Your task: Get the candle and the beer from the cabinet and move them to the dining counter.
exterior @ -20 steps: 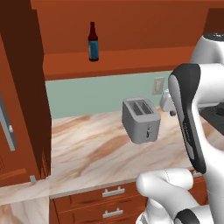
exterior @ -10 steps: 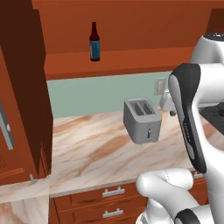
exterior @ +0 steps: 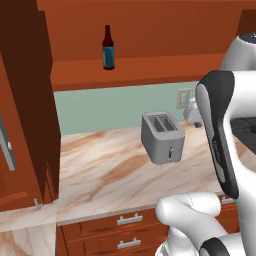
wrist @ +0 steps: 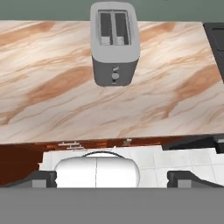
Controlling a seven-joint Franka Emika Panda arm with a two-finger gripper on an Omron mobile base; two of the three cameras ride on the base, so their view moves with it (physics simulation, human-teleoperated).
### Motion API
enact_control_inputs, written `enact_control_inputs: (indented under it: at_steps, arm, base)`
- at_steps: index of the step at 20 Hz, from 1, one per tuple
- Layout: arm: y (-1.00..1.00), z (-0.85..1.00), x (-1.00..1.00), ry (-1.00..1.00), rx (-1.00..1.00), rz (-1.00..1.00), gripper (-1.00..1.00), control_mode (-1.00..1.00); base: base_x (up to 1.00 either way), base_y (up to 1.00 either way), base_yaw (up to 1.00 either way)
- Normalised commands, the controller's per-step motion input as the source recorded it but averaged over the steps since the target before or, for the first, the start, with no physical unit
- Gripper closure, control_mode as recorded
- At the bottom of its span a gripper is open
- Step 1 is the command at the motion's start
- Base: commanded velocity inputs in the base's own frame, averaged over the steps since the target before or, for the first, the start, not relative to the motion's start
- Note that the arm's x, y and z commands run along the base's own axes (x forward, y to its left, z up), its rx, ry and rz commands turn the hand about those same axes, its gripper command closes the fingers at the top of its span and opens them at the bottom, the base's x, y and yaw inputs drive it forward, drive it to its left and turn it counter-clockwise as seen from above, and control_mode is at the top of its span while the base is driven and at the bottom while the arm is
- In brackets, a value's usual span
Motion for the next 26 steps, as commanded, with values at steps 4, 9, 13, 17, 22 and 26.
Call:
enact_control_inputs:
  at_steps: [4, 9, 13, 17, 22, 26]
  arm:
    - [0.11, 0.80, -0.07, -0.17, 0.00, 0.13, -1.00, -1.00]
    - [0.30, 0.96, -0.25, -0.20, 0.00, 0.13, -1.00, -1.00]
    - [0.39, 0.80, -0.32, -0.23, 0.00, 0.12, -1.00, -1.00]
    - [0.20, 0.49, -0.24, -0.33, 0.00, 0.13, -1.00, -1.00]
    - [0.01, 0.10, -0.05, -0.44, 0.00, 0.12, -1.00, -1.00]
    - [0.08, 0.00, 0.09, -0.35, 0.01, 0.06, -1.00, -1.00]
  base:
    - [0.00, 0.00, 0.00]
    - [0.00, 0.00, 0.00]
    - [0.00, 0.00, 0.00]
    - [0.00, 0.00, 0.00]
    - [0.00, 0.00, 0.00]
    - [0.00, 0.00, 0.00]
